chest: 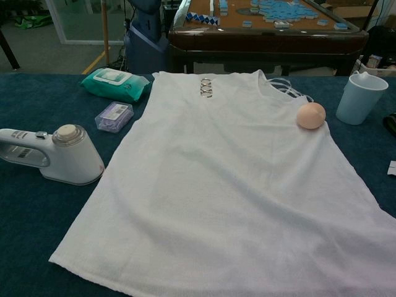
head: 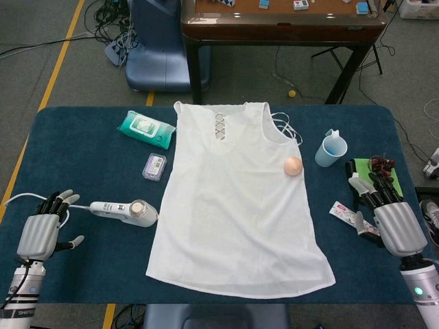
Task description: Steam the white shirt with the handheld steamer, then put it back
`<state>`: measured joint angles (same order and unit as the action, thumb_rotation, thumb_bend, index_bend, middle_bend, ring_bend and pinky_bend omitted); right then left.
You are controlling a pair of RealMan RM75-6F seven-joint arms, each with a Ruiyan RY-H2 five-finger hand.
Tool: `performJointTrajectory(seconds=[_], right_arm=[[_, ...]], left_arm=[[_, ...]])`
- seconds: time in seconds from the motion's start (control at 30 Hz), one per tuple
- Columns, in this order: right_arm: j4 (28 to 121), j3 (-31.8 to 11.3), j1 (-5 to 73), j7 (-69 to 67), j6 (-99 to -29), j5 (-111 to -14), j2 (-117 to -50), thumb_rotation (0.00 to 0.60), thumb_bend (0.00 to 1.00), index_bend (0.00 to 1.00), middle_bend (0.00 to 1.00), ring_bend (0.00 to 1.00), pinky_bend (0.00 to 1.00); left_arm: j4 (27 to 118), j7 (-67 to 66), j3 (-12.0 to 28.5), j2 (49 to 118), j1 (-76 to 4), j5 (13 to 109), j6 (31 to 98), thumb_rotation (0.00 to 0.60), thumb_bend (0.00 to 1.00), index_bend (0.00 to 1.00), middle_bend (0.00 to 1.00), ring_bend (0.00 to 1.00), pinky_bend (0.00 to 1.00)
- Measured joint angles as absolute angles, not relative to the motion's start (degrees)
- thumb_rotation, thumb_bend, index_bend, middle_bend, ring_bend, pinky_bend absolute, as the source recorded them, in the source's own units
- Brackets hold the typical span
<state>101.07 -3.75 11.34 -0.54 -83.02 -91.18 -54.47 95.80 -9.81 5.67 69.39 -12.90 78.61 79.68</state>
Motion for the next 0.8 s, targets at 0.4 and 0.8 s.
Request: performJointTrajectory(seconds=[0.4,0.8], right_arm=[[102.1,-6.0,12.3,1.6,-83.6,-91.0,-52.5,0.542,0.65,0.00,0.16,0.01,0.09],[102.3,-6.5,12.3,1.8,-83.3,-90.2,-51.6,0.542,0.65,0.00,0.16,0.01,0.09]], left_arm=[[93.7,-9.6,7.4,70.8,-16.2,78.1,76.2,0.600,0.07,0.19,0.16,0.11,0.15],[86.9,-12.4,8.4,76.6,-23.2,76.5,66.8,0.600,0.08,0.21,0.20,0.14,0.16]])
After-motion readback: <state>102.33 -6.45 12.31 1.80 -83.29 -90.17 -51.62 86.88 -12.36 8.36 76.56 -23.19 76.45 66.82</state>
